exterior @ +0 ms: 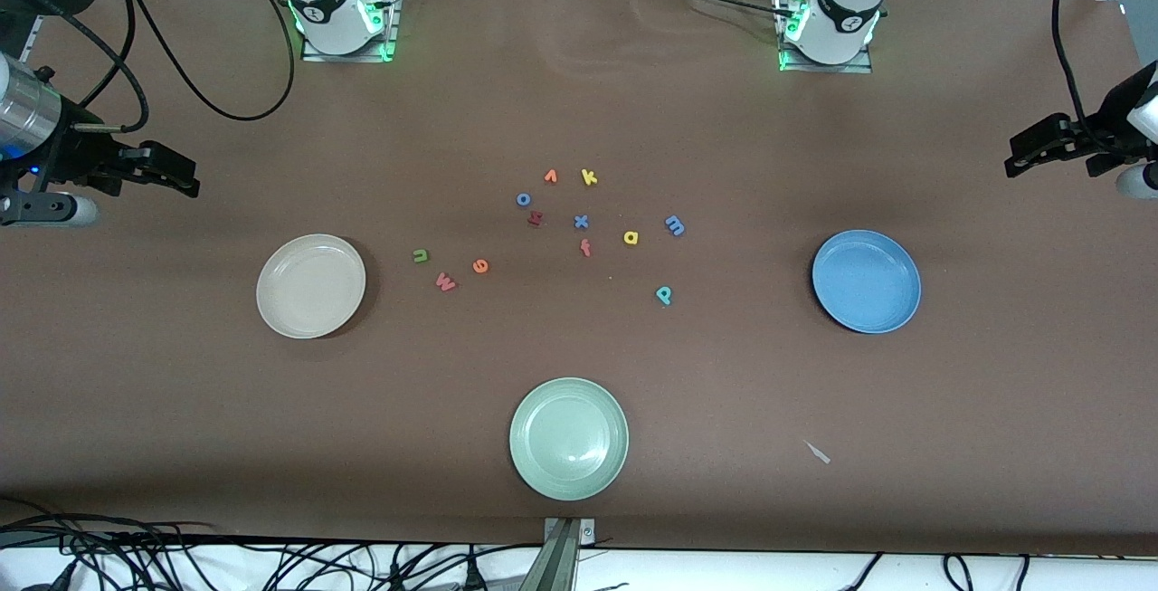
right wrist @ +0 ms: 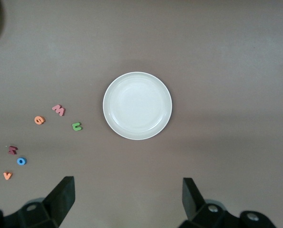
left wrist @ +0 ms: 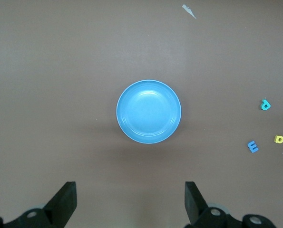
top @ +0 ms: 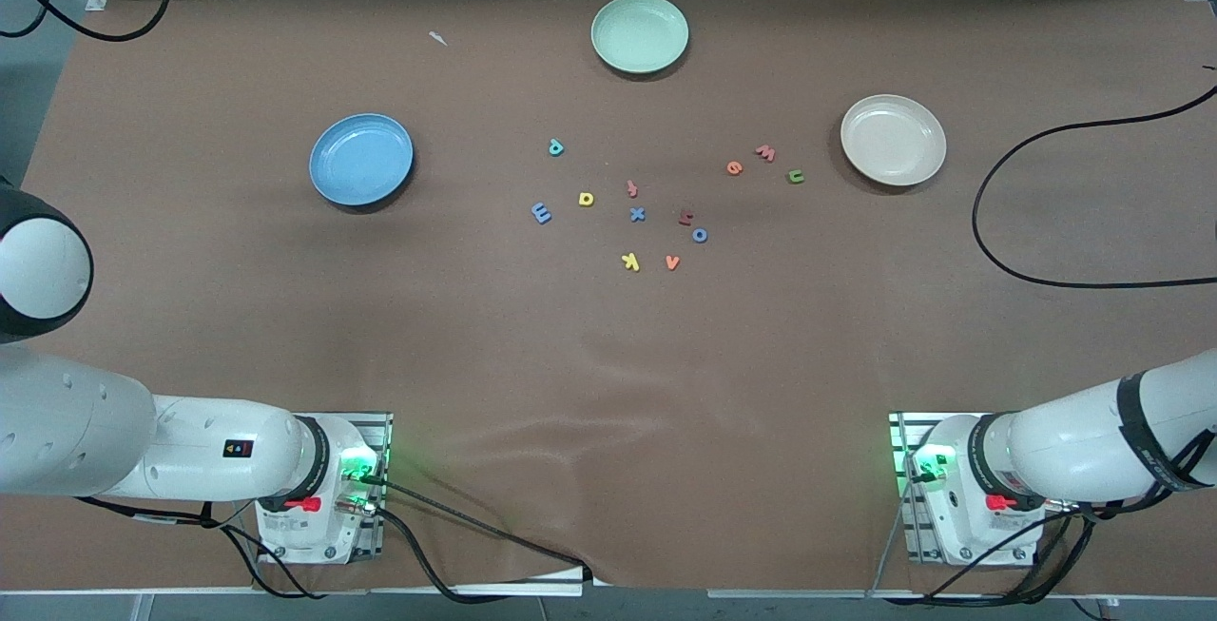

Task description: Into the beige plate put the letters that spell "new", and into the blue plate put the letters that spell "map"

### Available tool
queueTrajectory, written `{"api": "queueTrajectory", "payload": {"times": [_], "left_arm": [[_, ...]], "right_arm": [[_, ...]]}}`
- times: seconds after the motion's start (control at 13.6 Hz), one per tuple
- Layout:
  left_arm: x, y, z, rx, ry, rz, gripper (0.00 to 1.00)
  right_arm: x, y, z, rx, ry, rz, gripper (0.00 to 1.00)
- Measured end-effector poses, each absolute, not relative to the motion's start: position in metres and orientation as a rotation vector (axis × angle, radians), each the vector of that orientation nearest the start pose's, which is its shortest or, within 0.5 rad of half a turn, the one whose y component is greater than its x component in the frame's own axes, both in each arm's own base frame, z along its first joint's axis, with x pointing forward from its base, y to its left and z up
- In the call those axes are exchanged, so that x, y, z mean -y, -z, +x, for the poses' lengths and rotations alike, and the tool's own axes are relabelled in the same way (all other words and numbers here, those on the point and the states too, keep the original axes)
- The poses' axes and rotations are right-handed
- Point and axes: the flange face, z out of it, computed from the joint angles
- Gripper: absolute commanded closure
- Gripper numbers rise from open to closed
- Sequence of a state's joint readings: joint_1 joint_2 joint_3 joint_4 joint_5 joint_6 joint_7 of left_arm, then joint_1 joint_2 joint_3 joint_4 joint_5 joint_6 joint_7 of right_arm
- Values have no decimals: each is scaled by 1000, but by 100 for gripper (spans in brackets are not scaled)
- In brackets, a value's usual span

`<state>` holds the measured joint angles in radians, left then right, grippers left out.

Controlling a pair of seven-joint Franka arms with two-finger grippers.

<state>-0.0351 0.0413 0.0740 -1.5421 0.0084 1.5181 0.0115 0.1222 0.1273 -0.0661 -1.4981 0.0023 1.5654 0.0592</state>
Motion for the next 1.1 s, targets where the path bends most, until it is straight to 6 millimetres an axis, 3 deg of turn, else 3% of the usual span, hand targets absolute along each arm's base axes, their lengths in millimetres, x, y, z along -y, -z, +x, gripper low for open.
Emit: {"api": "queueTrajectory", "payload": {"times": [1.1], "left_arm": [[-22,-609,561,43,-106,-3130,0]], "right_arm": [[-36,-588,589,36,-86,-3148,0]]}}
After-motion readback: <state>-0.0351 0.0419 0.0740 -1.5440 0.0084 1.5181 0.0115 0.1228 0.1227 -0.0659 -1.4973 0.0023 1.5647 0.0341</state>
